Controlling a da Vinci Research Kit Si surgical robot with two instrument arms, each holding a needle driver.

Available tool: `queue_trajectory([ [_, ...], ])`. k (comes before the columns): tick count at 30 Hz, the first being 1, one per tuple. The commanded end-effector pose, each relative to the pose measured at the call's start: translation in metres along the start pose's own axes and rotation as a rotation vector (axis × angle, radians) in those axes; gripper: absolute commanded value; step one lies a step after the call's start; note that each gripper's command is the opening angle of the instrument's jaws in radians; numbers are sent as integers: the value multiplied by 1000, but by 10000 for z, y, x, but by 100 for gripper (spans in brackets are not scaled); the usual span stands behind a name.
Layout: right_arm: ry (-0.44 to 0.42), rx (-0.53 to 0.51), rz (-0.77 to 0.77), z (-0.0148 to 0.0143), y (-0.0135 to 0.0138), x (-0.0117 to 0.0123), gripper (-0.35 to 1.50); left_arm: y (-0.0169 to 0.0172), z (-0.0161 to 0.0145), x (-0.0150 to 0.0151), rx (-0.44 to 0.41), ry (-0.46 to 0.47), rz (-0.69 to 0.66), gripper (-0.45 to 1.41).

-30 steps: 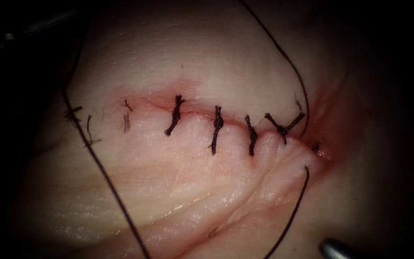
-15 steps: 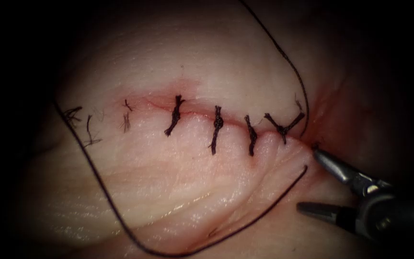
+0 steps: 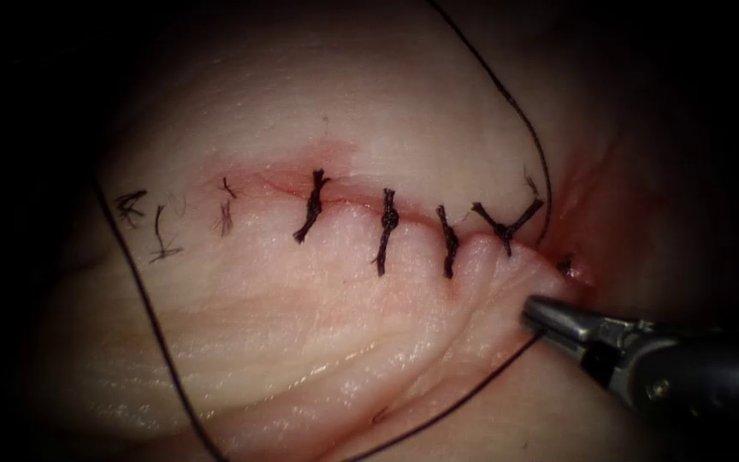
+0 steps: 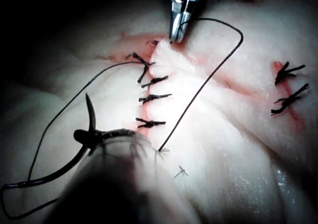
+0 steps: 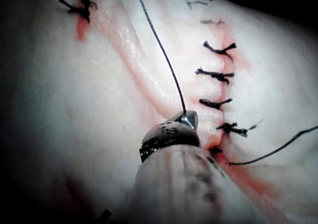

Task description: Wound Closure

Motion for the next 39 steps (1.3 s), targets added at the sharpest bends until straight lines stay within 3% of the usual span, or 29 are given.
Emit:
queue_trajectory([
  [1,10,3,-7,0,-11,14,-35,2,9,2,-2,1,2,-45],
  [5,41,24,-32,-18,-38,63,-35,9,17,1,-16,1,2,-45],
  [12,71,68,-61,-33,-59,118,-35,14,22,1,-29,1,-3,-45],
  [24,166,178,-116,-38,-98,190,-35,19,26,7,-39,5,3,-45],
  [32,274,256,-101,-41,-110,222,-35,21,28,7,-44,2,8,-45],
  [34,250,193,-90,-43,-98,218,64,21,28,7,-44,5,8,-45],
  [35,235,152,-75,-46,-90,214,103,21,28,7,-44,5,8,-45],
  [36,224,110,-54,-50,-79,207,123,21,28,7,-44,4,8,-45],
  [37,225,86,-49,-54,-71,200,130,21,28,7,-44,4,8,-45],
  [39,219,55,-38,-64,-54,185,130,21,28,7,-44,4,8,-45],
])
